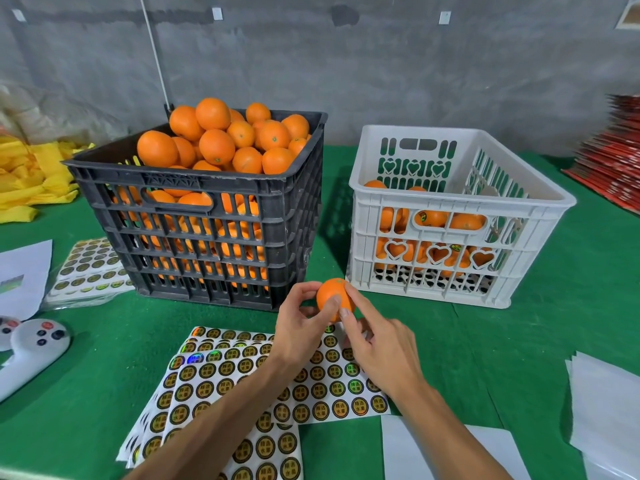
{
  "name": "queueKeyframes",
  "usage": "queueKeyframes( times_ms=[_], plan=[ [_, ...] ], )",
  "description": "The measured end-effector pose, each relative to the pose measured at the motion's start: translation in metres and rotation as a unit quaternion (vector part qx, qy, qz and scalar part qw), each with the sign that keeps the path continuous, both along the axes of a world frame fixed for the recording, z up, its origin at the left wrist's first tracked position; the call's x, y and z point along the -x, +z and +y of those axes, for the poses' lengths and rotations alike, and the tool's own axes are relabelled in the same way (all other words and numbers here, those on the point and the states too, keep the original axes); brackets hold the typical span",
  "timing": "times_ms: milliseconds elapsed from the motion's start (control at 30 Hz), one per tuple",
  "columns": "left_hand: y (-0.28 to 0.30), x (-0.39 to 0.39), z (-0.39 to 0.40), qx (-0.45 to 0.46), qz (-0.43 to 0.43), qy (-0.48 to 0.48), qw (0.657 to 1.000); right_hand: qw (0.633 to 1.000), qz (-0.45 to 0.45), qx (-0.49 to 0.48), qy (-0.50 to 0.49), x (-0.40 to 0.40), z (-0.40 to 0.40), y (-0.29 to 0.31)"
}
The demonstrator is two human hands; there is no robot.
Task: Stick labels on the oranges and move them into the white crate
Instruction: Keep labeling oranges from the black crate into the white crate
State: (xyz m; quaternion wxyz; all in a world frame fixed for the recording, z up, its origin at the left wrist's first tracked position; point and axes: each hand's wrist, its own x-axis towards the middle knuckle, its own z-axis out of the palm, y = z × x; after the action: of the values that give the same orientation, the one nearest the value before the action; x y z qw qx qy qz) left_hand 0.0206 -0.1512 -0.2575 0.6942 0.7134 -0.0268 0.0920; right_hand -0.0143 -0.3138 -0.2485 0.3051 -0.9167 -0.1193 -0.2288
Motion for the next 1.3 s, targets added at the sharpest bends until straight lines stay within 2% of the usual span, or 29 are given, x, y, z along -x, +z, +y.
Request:
queueKeyframes(
  times_ms=[233, 367, 533, 633, 767, 1133, 1300],
  plan=[
    [0.000, 0.002, 0.001, 0.000, -0.008, -0.020, 1.000, 0.999, -0.025, 0.041, -0.011, 0.002, 0.002, 0.006],
    [0.002, 0.002, 0.000, 0.001, -0.018, -0.017, 1.000, 0.998, -0.062, 0.007, -0.011, 0.003, 0.002, 0.011],
    [0.005, 0.005, 0.001, -0.001, -0.039, -0.022, 0.999, 0.999, -0.034, 0.000, -0.027, 0.009, 0.003, 0.013],
    [0.004, 0.005, 0.001, -0.005, -0.041, -0.021, 0.999, 0.998, -0.049, -0.004, -0.028, 0.009, 0.002, 0.014],
    [0.004, 0.002, 0.002, 0.018, -0.027, -0.003, 0.999, 0.997, -0.083, -0.003, 0.007, 0.010, 0.000, 0.014],
    [0.009, 0.001, 0.004, 0.038, -0.030, -0.038, 0.998, 0.999, -0.033, -0.001, -0.023, 0.005, -0.004, 0.013],
    [0.037, -0.003, 0.003, 0.040, -0.049, -0.033, 0.997, 0.999, -0.023, -0.001, -0.045, 0.001, -0.006, 0.011]
  ],
)
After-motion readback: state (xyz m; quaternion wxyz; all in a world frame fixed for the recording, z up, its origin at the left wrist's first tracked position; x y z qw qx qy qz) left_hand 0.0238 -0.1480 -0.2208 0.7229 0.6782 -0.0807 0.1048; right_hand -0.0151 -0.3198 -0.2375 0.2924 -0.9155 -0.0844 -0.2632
